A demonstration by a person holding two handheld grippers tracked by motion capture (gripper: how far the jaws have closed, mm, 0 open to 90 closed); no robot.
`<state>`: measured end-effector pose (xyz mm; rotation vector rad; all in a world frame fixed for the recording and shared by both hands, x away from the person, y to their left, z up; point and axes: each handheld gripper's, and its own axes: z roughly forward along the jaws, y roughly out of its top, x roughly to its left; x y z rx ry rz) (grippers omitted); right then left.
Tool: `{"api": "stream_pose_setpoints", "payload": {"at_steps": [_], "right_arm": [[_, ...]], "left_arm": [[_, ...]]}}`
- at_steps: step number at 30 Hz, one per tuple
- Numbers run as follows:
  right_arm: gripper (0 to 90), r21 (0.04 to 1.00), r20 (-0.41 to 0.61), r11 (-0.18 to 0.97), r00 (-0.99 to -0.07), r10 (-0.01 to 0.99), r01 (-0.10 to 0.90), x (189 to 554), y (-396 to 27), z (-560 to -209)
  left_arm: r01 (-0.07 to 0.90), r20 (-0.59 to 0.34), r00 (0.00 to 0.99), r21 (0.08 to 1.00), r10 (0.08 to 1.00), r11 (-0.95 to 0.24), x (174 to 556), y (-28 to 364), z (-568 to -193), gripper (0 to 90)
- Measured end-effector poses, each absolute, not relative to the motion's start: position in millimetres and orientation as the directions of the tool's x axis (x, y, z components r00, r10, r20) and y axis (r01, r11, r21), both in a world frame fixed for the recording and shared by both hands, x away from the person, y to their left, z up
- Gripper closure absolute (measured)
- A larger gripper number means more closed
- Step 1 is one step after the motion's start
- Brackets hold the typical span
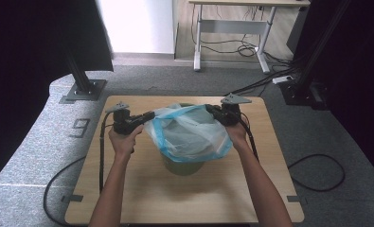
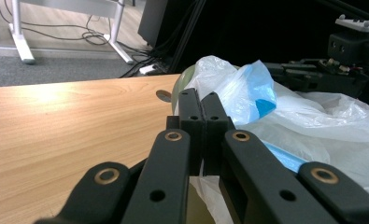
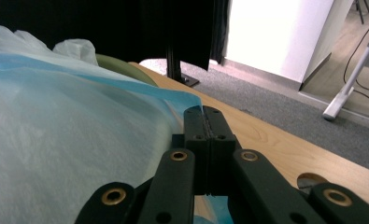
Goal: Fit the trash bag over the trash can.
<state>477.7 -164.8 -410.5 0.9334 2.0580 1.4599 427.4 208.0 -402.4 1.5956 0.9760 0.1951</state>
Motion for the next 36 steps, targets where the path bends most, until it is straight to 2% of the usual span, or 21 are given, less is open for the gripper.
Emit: {"api": "stream_pose_setpoints", "payload": {"at_steps": [6, 27, 36], "right_arm": [[88.5, 0.926, 0.116, 0.168, -0.679, 0.724, 0.338, 484.1, -167.8, -416.2], [88.7, 0.900, 0.215, 0.125, -0.676, 0.704, 0.417, 494.8, -169.6, -426.1], [88.8, 0.869, 0.229, 0.149, -0.650, 0.724, 0.472, 498.7, -165.3, -425.6]], "left_arm": [[0.479, -0.396, 0.632, 0.875, 0.666, 0.067, 432.2, 209.3, -405.6, 89.9], [0.557, -0.511, 0.582, 0.817, 0.632, 0.148, 452.3, 211.3, -422.1, 90.0], [0.630, -0.584, 0.541, 0.758, 0.605, 0.169, 461.3, 207.1, -431.0, 90.0]]}}
